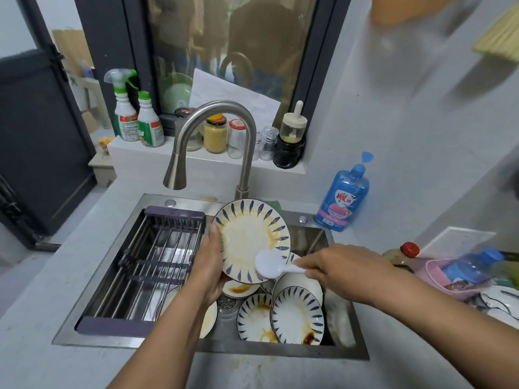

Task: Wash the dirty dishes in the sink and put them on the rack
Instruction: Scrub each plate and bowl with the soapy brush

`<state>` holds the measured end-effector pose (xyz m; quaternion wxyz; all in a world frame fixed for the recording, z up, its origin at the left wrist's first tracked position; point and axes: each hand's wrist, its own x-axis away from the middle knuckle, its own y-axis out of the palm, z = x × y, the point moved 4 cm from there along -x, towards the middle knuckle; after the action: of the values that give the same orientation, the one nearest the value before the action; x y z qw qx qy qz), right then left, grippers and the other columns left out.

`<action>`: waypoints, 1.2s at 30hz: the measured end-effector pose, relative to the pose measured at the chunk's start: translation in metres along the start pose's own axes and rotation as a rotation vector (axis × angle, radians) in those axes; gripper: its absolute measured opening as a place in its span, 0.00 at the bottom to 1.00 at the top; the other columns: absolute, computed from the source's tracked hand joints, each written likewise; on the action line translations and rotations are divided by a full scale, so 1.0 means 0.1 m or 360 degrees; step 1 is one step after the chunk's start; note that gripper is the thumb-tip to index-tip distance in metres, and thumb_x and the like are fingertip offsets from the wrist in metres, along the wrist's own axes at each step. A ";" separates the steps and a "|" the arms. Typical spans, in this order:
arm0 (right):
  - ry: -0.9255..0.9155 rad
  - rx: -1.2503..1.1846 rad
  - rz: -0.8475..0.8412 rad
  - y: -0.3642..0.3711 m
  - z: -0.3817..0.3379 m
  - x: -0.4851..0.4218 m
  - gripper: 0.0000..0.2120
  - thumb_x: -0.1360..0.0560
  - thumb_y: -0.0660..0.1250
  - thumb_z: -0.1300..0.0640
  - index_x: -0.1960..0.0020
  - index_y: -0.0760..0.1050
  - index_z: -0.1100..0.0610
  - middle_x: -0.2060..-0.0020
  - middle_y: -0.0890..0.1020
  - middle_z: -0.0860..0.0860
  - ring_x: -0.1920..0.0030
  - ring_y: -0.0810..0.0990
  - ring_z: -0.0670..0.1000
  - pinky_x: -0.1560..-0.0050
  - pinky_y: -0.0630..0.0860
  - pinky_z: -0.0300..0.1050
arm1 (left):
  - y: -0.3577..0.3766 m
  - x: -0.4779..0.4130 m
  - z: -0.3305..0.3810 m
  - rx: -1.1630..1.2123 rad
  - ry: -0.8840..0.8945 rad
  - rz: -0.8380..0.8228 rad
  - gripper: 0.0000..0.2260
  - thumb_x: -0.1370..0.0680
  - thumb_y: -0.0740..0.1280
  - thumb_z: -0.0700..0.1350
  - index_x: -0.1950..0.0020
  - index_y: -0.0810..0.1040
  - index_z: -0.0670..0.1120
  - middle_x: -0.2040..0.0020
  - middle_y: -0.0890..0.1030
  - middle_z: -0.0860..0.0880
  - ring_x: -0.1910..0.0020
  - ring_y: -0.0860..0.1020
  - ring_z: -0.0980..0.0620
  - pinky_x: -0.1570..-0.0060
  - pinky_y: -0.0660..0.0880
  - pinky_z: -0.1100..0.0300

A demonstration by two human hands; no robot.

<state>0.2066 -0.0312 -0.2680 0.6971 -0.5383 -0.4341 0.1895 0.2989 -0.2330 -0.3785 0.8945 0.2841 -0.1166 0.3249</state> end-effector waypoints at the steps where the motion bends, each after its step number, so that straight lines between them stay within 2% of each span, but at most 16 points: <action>1: 0.0065 0.0117 0.0045 -0.01 0.05 0.02 0.12 0.16 0.56 0.46 0.35 0.71 0.36 0.50 0.81 0.46 0.52 0.80 0.52 0.52 0.79 0.52 | 0.00 0.02 0.00 -0.0076 0.0016 0.0003 0.19 0.17 0.53 0.64 0.35 0.77 0.59 0.40 0.85 0.50 0.45 0.84 0.47 0.58 0.83 0.47; 3: 0.0190 0.0327 0.0137 -0.06 0.10 0.00 0.16 0.16 0.56 0.56 0.34 0.70 0.39 0.50 0.77 0.50 0.52 0.80 0.56 0.56 0.77 0.49 | 0.02 0.03 -0.02 -0.0235 0.0026 -0.0027 0.19 0.17 0.53 0.65 0.38 0.78 0.59 0.41 0.85 0.50 0.44 0.84 0.46 0.55 0.84 0.44; 5: 0.0215 0.0442 0.0256 -0.14 0.07 -0.07 0.24 0.18 0.56 0.61 0.26 0.64 0.41 0.45 0.77 0.53 0.49 0.81 0.58 0.60 0.73 0.49 | 0.07 0.05 -0.05 -0.0373 0.0028 -0.0085 0.20 0.18 0.54 0.66 0.38 0.78 0.57 0.41 0.84 0.49 0.43 0.83 0.46 0.49 0.83 0.41; 9: -0.0037 0.0490 0.0452 -0.23 -0.02 -0.22 0.32 0.18 0.58 0.60 0.20 0.53 0.37 0.42 0.74 0.54 0.48 0.80 0.60 0.60 0.74 0.49 | 0.14 0.09 -0.09 -0.0567 0.0030 -0.0199 0.18 0.18 0.54 0.66 0.38 0.78 0.62 0.43 0.85 0.51 0.41 0.82 0.49 0.41 0.80 0.42; 12: -0.0061 0.0562 0.0507 -0.18 -0.01 -0.26 0.34 0.18 0.58 0.61 0.19 0.51 0.39 0.40 0.74 0.54 0.45 0.80 0.60 0.58 0.74 0.50 | 0.06 0.05 -0.08 -0.0654 0.0112 -0.0140 0.20 0.20 0.54 0.70 0.38 0.78 0.64 0.43 0.85 0.53 0.41 0.83 0.50 0.44 0.81 0.46; 14: 0.0077 0.0554 0.0491 -0.11 0.14 -0.26 0.32 0.18 0.57 0.62 0.19 0.52 0.40 0.40 0.75 0.55 0.47 0.80 0.60 0.58 0.75 0.50 | 0.00 0.01 -0.04 -0.0654 0.0209 -0.0037 0.21 0.21 0.54 0.71 0.39 0.79 0.63 0.42 0.84 0.57 0.39 0.81 0.53 0.39 0.79 0.45; 15: 0.0130 0.0524 0.0434 -0.05 0.20 -0.25 0.30 0.17 0.57 0.61 0.20 0.54 0.40 0.41 0.76 0.55 0.48 0.81 0.59 0.58 0.75 0.50 | -0.01 0.02 0.00 -0.0624 0.0259 0.0030 0.20 0.19 0.54 0.69 0.40 0.79 0.62 0.42 0.83 0.58 0.40 0.80 0.56 0.38 0.78 0.47; 19: 0.0048 0.0077 0.0156 0.24 0.20 -0.20 0.14 0.15 0.56 0.48 0.31 0.68 0.40 0.50 0.81 0.50 0.53 0.81 0.55 0.53 0.81 0.53 | 0.02 -0.02 0.04 -0.0559 0.0368 0.0195 0.16 0.15 0.52 0.61 0.36 0.74 0.58 0.44 0.78 0.62 0.48 0.74 0.69 0.46 0.74 0.61; 22: -0.0080 -0.0240 -0.0014 0.30 0.02 -0.22 0.13 0.16 0.57 0.44 0.33 0.72 0.38 0.55 0.82 0.45 0.56 0.80 0.49 0.56 0.80 0.50 | 0.08 -0.06 -0.03 -0.0533 0.0367 0.0240 0.22 0.17 0.52 0.65 0.30 0.72 0.56 0.38 0.77 0.59 0.42 0.75 0.64 0.38 0.73 0.54; 25: -0.0143 -0.0383 0.0004 0.27 -0.10 -0.25 0.15 0.16 0.58 0.43 0.30 0.72 0.37 0.52 0.83 0.46 0.54 0.80 0.49 0.48 0.80 0.54 | 0.11 -0.08 -0.11 -0.0493 0.0276 0.0273 0.26 0.18 0.51 0.67 0.29 0.71 0.54 0.39 0.78 0.53 0.41 0.78 0.51 0.41 0.77 0.48; 27: -0.0127 -0.0344 -0.0011 0.27 -0.07 -0.23 0.14 0.16 0.58 0.43 0.31 0.71 0.37 0.52 0.83 0.46 0.55 0.80 0.50 0.49 0.80 0.54 | 0.10 -0.07 -0.15 -0.0444 0.0234 0.0250 0.29 0.22 0.52 0.71 0.30 0.72 0.56 0.36 0.79 0.51 0.38 0.78 0.47 0.38 0.77 0.42; 30: -0.0003 -0.0140 0.0016 0.31 0.17 -0.18 0.11 0.15 0.56 0.44 0.35 0.70 0.38 0.54 0.80 0.46 0.56 0.79 0.51 0.51 0.80 0.54 | 0.02 -0.09 -0.18 -0.0415 0.0242 0.0280 0.31 0.27 0.53 0.76 0.33 0.75 0.60 0.37 0.81 0.53 0.37 0.79 0.49 0.36 0.76 0.40; 32: 0.0134 -0.0051 0.0153 0.27 0.36 -0.23 0.12 0.15 0.54 0.45 0.33 0.69 0.39 0.56 0.78 0.47 0.58 0.79 0.52 0.55 0.80 0.52 | 0.02 -0.11 -0.22 -0.0452 0.0226 0.0265 0.32 0.28 0.53 0.78 0.33 0.75 0.62 0.36 0.80 0.54 0.36 0.78 0.49 0.35 0.75 0.39; 34: 0.0175 -0.0074 0.0304 0.16 0.39 -0.33 0.14 0.14 0.53 0.46 0.31 0.68 0.39 0.56 0.78 0.48 0.59 0.79 0.52 0.56 0.80 0.52 | 0.12 -0.06 -0.24 -0.0461 0.0168 0.0189 0.29 0.24 0.53 0.75 0.33 0.75 0.61 0.38 0.82 0.52 0.37 0.79 0.48 0.36 0.76 0.40; 36: 0.0128 -0.0241 0.0360 0.06 0.29 -0.45 0.15 0.14 0.55 0.47 0.29 0.68 0.37 0.51 0.80 0.50 0.56 0.80 0.54 0.54 0.80 0.52 | 0.23 -0.05 -0.28 -0.0451 0.0106 0.0138 0.25 0.20 0.52 0.69 0.37 0.78 0.56 0.44 0.85 0.51 0.41 0.82 0.48 0.39 0.79 0.42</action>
<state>0.1598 -0.0445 -0.2905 0.6455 -0.6419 -0.3554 0.2119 0.2811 -0.2053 -0.3931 0.9141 0.1387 -0.1438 0.3528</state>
